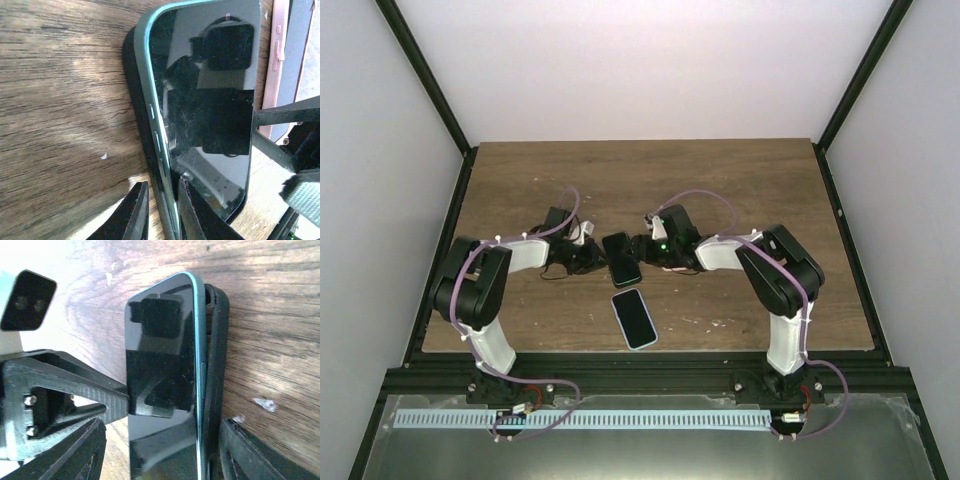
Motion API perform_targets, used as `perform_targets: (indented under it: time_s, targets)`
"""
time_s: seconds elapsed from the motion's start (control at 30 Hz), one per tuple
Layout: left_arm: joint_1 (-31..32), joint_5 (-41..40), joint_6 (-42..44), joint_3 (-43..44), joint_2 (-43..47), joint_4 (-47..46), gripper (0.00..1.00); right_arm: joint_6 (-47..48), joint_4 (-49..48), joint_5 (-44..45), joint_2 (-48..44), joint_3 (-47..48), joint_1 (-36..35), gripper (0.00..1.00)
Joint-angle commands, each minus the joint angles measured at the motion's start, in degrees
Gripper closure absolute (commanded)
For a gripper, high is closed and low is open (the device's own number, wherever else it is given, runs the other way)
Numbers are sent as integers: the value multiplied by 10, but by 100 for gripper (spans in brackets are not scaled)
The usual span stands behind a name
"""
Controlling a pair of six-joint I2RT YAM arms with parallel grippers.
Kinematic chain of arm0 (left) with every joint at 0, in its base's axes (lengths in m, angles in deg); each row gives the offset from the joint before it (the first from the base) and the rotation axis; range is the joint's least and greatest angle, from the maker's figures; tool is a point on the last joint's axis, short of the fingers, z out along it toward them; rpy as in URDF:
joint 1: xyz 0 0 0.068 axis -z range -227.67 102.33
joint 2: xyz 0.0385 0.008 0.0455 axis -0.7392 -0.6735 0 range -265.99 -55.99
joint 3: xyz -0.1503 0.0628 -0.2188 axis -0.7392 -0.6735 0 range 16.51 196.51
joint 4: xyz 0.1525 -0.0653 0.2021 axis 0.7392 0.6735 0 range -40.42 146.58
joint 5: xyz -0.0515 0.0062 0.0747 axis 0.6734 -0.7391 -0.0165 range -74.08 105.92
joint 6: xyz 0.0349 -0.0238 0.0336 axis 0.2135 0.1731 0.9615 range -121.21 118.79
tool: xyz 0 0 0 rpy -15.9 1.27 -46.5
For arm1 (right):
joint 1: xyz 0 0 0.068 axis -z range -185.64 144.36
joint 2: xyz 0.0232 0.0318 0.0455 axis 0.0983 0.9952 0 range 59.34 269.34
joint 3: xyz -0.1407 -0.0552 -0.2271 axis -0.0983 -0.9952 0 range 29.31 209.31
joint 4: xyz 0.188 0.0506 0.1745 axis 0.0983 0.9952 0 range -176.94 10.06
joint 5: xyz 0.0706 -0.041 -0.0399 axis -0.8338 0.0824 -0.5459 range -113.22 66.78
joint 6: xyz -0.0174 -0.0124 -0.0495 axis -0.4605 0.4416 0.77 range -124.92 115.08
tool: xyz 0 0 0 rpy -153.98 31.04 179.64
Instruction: Put the phone into the phone case
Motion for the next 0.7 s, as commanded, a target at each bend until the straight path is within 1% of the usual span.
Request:
perform_targets:
  time_s: [0.0, 0.13, 0.37, 0.43, 0.53, 0.6, 0.63, 0.67]
  targets:
    - [-1, -12, 18, -12, 10, 5, 83, -61, -102, -95, -3, 3, -7, 38]
    - [-1, -15, 16, -28, 26, 3, 84, -111, -173, -112, -3, -28, -7, 38]
    - [-1, -13, 13, -44, 25, -9, 83, -131, -204, -141, 16, -35, -8, 38]
    - [-1, -16, 14, -49, 26, -11, 83, -129, -197, -147, 20, -31, -8, 38]
    - [-1, -17, 15, -48, 26, -10, 83, -104, -143, -138, 28, -15, -8, 38]
    - [-1, -16, 15, -48, 26, -10, 83, -95, -131, -131, 29, -16, -8, 39]
    - [-1, -16, 15, -48, 27, -10, 83, -92, -129, -127, 28, -17, -8, 42]
    - [-1, -15, 14, -48, 29, -10, 83, -85, -121, -123, 25, -17, -8, 47]
